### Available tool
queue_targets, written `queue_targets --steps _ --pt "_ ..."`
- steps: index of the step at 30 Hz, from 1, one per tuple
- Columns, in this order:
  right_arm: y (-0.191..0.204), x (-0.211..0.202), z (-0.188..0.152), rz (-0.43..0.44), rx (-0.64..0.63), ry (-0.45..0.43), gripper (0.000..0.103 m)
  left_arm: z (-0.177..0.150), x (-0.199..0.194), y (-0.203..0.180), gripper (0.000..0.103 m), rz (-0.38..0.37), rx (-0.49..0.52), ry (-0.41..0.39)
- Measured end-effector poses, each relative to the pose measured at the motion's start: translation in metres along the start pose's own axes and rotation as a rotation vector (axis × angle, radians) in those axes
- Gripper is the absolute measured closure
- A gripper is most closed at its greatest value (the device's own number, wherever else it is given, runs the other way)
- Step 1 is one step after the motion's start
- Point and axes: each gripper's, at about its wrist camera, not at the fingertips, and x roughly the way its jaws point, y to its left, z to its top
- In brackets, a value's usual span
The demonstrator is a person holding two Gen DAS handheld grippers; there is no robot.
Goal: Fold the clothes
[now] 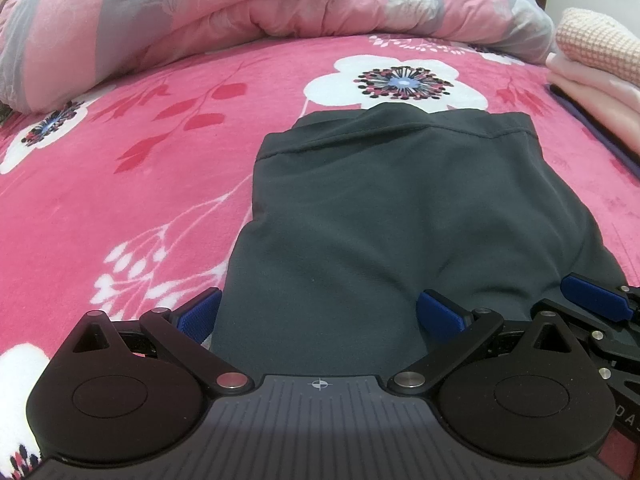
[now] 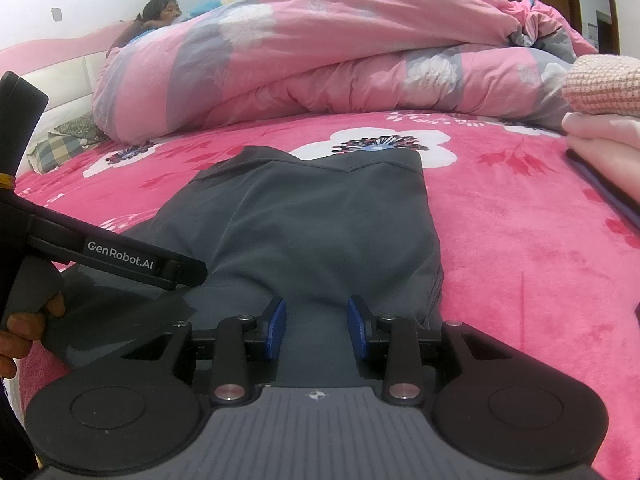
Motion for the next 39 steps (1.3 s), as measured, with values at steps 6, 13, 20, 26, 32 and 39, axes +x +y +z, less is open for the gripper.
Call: queue_targets --steps 6,13,20,26,32,39 --pt "-0.001 0.000 0.000 0.002 0.000 0.000 0.066 0.001 -0.001 -0.005 0.000 0.029 0.014 0.008" --pt "-0.003 -0.001 0.008 0.032 0.013 0.037 0.061 0.003 -0.003 -0.011 0.000 0.063 0.046 0.007" --pt "-0.020 -0.009 0.029 0.068 0.088 0.068 0.060 0.002 -0.004 -0.013 0.000 0.075 0.050 0.006" --pt "-0.027 -0.010 0.036 0.035 0.079 0.047 0.060 0.002 -0.005 -0.016 0.000 0.087 0.064 0.004" --pt "-0.029 0.005 0.025 0.023 0.080 0.082 0.059 0.001 -0.005 -0.017 0.000 0.091 0.069 0.000" --pt "-0.041 -0.007 0.028 0.055 0.146 0.048 0.059 0.002 -0.009 0.004 0.000 -0.025 0.018 -0.027"
